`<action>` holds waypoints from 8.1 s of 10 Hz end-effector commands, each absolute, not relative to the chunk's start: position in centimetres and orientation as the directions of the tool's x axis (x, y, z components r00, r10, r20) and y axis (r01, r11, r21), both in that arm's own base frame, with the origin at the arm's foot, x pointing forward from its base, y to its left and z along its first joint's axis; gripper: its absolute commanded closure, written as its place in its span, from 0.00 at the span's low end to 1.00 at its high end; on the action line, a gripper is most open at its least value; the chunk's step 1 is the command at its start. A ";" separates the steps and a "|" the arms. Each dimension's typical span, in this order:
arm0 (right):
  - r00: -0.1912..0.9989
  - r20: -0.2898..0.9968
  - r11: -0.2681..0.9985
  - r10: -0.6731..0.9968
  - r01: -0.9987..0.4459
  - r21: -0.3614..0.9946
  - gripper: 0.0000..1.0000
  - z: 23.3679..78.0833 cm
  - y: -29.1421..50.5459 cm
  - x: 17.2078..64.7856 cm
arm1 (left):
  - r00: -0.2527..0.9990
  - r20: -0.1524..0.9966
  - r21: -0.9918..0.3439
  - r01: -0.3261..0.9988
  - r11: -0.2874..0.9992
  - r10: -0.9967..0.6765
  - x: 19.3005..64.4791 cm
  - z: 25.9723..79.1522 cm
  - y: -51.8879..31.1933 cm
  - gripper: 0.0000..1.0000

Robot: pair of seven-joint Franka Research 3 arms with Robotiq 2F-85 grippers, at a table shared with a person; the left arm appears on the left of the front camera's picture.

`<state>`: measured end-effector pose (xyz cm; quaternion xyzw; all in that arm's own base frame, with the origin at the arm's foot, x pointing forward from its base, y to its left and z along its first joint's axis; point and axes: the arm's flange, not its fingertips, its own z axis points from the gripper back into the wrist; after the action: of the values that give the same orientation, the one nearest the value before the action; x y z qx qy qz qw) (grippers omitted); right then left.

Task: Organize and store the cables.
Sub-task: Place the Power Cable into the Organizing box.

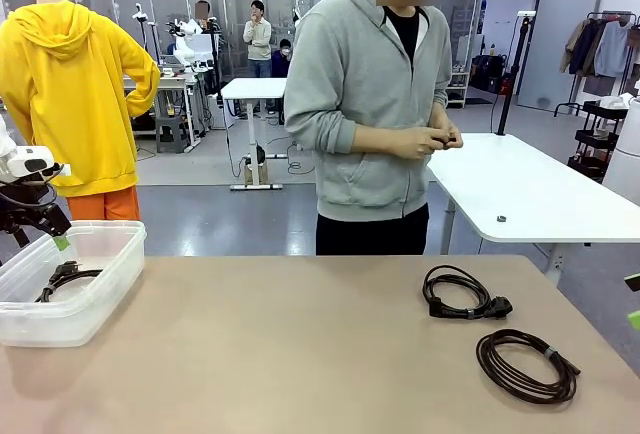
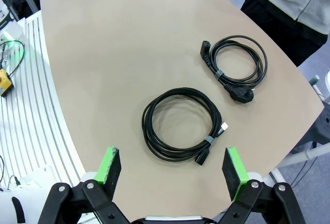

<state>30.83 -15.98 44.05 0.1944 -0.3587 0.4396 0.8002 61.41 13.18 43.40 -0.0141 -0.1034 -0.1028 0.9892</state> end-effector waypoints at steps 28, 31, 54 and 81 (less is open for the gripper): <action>0.043 0.113 0.055 0.993 -0.992 -0.113 0.00 49.2 -0.5 40.3 | 0.381 0.654 0.031 0.850 0.526 -0.653 33.2 46.1 18.8 0.00; 0.060 0.140 0.079 0.988 -0.988 -0.133 0.00 48.0 1.7 43.1 | 0.381 0.654 0.031 0.850 0.526 -0.653 33.2 46.1 18.8 0.00; 0.075 0.147 0.086 0.986 -0.994 -0.065 0.00 30.0 4.1 57.0 | 0.381 0.654 0.031 0.850 0.526 -0.653 33.2 46.1 18.8 0.00; 0.073 0.074 0.079 0.995 -0.993 -0.086 0.87 41.3 6.9 55.4 | 0.381 0.654 0.031 0.850 0.526 -0.653 33.2 46.1 18.8 0.00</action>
<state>55.09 6.98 40.97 -0.0008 -0.0505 0.6767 0.7345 32.90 18.88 45.89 -0.1551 -0.3080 -0.4716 0.8116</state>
